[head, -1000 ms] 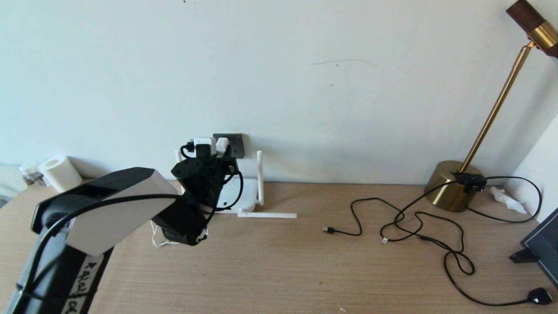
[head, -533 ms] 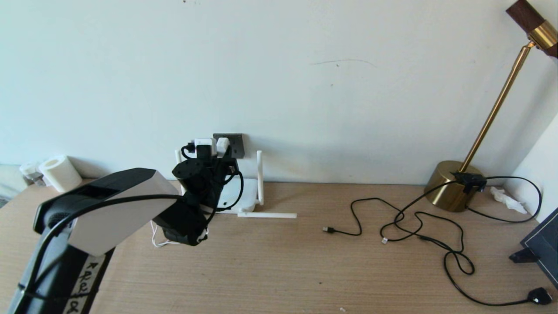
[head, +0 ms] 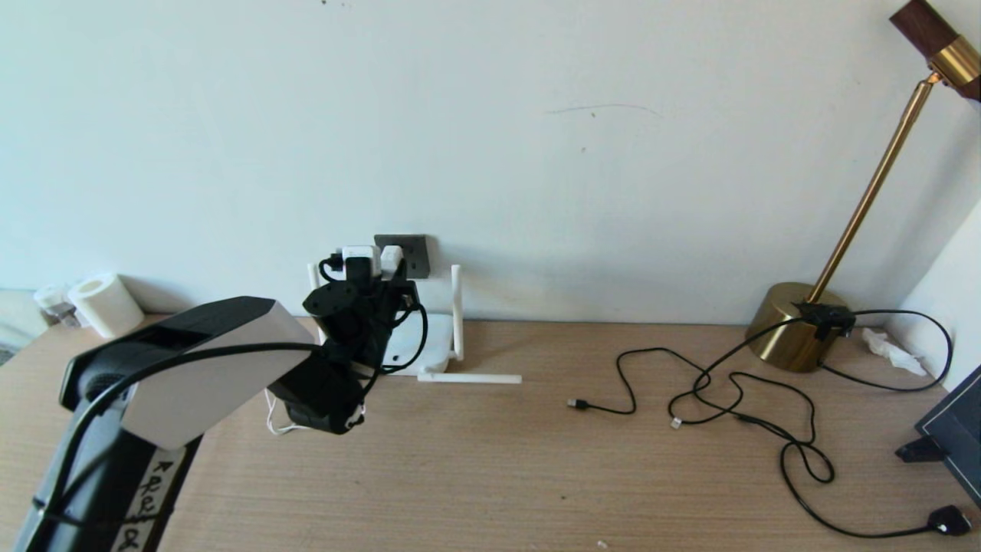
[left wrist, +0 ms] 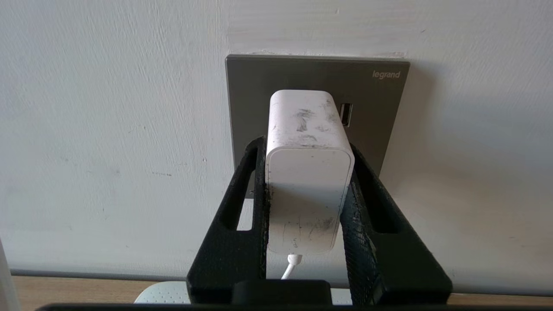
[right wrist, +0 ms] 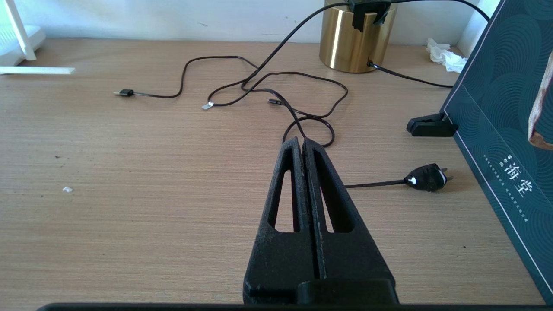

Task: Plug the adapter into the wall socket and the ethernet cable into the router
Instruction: Plug plug into socket

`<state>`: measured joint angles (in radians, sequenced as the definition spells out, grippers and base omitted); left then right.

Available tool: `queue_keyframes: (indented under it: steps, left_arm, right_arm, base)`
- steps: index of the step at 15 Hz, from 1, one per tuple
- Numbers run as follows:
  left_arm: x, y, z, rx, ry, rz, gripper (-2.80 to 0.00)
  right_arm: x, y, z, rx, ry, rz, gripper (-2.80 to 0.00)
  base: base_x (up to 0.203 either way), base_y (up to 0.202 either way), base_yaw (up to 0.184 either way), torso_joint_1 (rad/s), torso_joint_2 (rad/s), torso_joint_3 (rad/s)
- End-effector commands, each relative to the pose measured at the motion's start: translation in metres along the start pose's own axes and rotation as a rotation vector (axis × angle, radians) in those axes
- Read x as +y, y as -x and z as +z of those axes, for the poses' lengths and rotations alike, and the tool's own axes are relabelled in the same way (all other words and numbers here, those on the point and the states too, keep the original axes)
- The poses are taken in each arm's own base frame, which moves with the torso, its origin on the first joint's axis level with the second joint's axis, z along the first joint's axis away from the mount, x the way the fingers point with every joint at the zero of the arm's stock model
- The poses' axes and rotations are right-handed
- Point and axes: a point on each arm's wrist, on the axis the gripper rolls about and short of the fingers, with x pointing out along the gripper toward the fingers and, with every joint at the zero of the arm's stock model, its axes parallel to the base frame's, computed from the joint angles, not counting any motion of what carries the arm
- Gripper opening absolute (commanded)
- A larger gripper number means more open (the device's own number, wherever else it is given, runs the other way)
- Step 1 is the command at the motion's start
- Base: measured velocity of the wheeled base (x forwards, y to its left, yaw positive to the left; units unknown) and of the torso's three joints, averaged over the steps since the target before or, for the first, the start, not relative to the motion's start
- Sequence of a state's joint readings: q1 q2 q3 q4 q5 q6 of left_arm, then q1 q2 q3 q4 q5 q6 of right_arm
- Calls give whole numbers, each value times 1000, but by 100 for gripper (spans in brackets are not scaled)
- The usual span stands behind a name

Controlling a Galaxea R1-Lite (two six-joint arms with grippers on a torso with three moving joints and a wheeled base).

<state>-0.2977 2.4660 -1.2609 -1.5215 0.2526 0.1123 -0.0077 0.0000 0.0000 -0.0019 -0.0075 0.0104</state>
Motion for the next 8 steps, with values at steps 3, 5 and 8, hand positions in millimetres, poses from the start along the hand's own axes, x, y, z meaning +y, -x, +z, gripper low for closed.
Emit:
queue_keyframes:
  steps: [3,5,8]
  left_arm:
    - [-1,4,-2,13,0,7,-280]
    - [-1,4,-2,10,1,7,-280]
    - [-1,3,2,1,3,8,-280]
  right_arm:
    - [0,0,0,1,0,0,-280]
    - [0,0,0,-1,0,0,-280]
    - [0,0,0,0,0,0,-280]
  base:
    - [0,0,0,0,0,0]
    - [0,0,0,0,0,0]
    - [0,0,0,0,0,0]
